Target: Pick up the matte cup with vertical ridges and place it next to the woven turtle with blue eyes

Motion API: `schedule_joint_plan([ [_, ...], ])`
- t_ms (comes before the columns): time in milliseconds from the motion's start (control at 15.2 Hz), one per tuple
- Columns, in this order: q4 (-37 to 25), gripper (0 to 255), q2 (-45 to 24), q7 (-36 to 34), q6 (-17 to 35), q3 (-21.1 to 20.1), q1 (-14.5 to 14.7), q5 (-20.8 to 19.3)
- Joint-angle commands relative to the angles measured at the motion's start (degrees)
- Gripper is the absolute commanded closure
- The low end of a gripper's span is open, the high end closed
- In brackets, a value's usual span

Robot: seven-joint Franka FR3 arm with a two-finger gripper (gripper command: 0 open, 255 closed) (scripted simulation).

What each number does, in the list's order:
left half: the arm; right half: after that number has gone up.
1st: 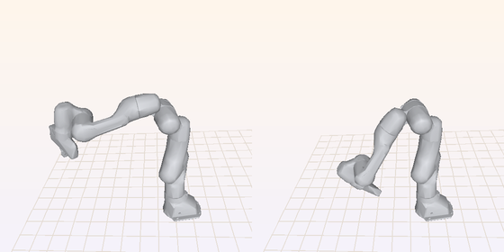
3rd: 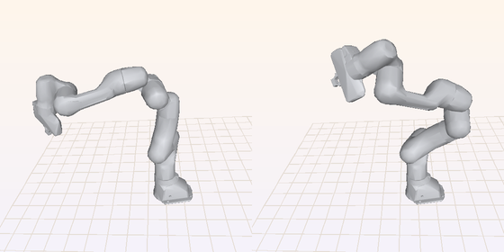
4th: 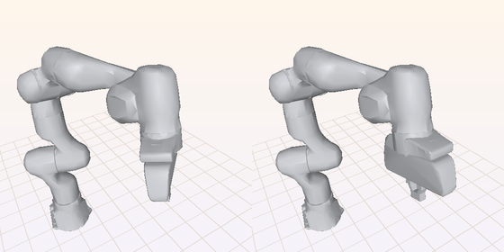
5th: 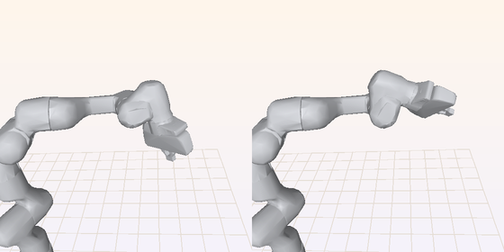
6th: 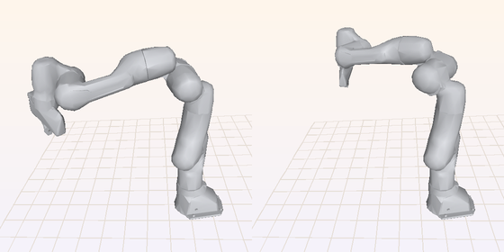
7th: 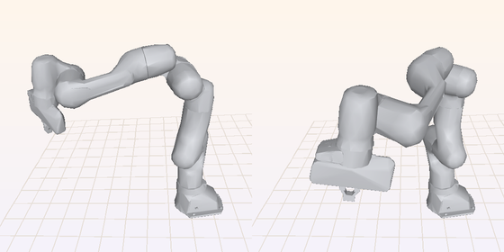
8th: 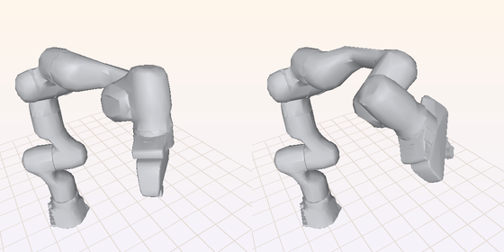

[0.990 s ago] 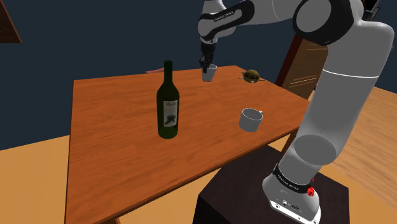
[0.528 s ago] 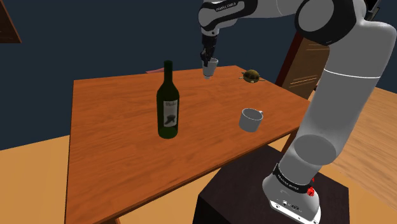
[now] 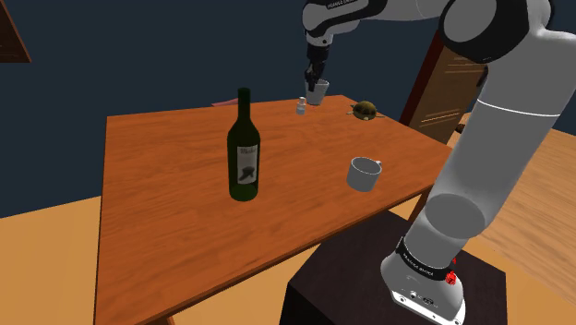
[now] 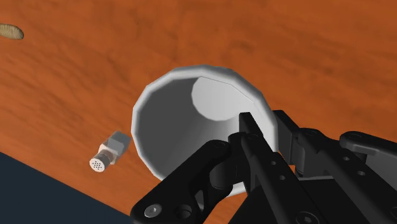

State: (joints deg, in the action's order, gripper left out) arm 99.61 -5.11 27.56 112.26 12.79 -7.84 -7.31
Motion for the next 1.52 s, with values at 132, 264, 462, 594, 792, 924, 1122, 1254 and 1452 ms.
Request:
schedule_joint_plan([
  [132, 3.0, 255, 2.1, 5.1, 1.6, 2.3, -2.7, 0.3],
  [264, 3.9, 255, 2.7, 7.7, 2.2, 3.5, -4.1, 0.6],
  [462, 4.7, 255, 3.3, 11.7, 2.9, 5.4, -6.1, 1.1],
  [594, 4.9, 255, 3.4, 14.5, 3.2, 6.6, -7.4, 1.6],
  [792, 4.7, 255, 3.1, 18.7, 3.7, 8.5, -9.5, 2.5],
  [924, 4.2, 255, 2.7, 21.7, 3.9, 9.8, -10.9, 3.2],
  [1122, 3.0, 255, 1.5, 26.2, 4.0, 11.7, -13.2, 4.7],
  [1254, 1.8, 255, 0.4, 29.3, 4.0, 12.9, -14.8, 5.8],
  [1452, -0.6, 255, -1.7, 34.1, 3.7, 14.6, -17.3, 7.9],
])
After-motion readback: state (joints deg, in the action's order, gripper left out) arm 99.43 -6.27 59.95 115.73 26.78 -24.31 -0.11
